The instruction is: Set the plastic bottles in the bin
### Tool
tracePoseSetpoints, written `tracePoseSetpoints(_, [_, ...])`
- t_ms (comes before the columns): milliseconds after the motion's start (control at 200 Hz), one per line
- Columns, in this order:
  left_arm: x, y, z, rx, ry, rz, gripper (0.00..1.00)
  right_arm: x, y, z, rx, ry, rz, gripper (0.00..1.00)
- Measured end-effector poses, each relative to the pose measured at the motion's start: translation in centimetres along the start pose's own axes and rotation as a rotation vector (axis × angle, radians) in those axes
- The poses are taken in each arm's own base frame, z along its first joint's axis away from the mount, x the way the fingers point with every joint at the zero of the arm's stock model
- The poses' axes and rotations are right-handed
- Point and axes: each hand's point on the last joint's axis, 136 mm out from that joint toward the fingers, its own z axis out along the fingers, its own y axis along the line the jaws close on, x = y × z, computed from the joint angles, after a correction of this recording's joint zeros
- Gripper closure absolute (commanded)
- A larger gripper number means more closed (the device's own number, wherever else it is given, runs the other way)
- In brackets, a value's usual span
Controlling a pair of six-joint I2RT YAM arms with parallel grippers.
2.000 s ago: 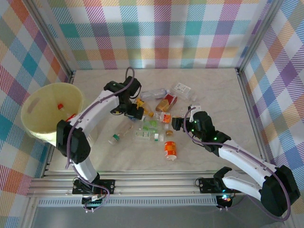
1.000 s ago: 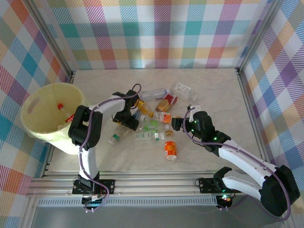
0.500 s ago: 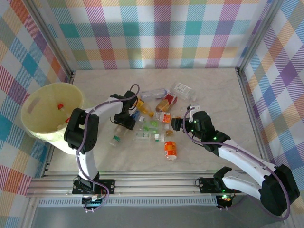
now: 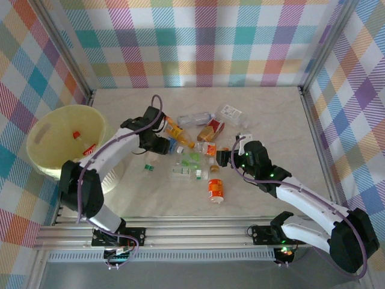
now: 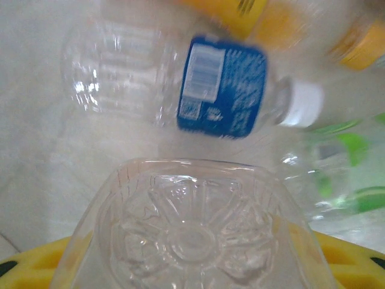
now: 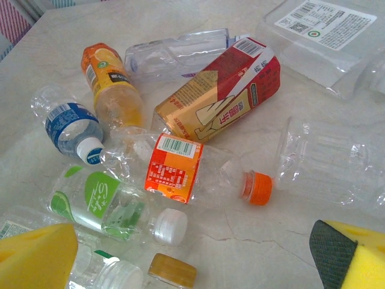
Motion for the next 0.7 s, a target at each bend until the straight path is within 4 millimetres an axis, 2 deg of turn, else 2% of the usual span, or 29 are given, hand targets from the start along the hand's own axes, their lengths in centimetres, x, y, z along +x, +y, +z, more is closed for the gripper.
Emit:
tracePoseSetpoints(405, [-6.0, -0.9, -10.5, 0.134, -0.413, -0.142, 0.57, -0.3, 0.5, 0.0, -0.029, -0.012, -0.034, 0.0])
tracePoseSetpoints(700, [-9.4, 0.2, -18.6, 0.149, -0.634, -0.262, 0.57, -0.9, 1.0, 0.0, -0.051, -0.036, -0.051, 0.0])
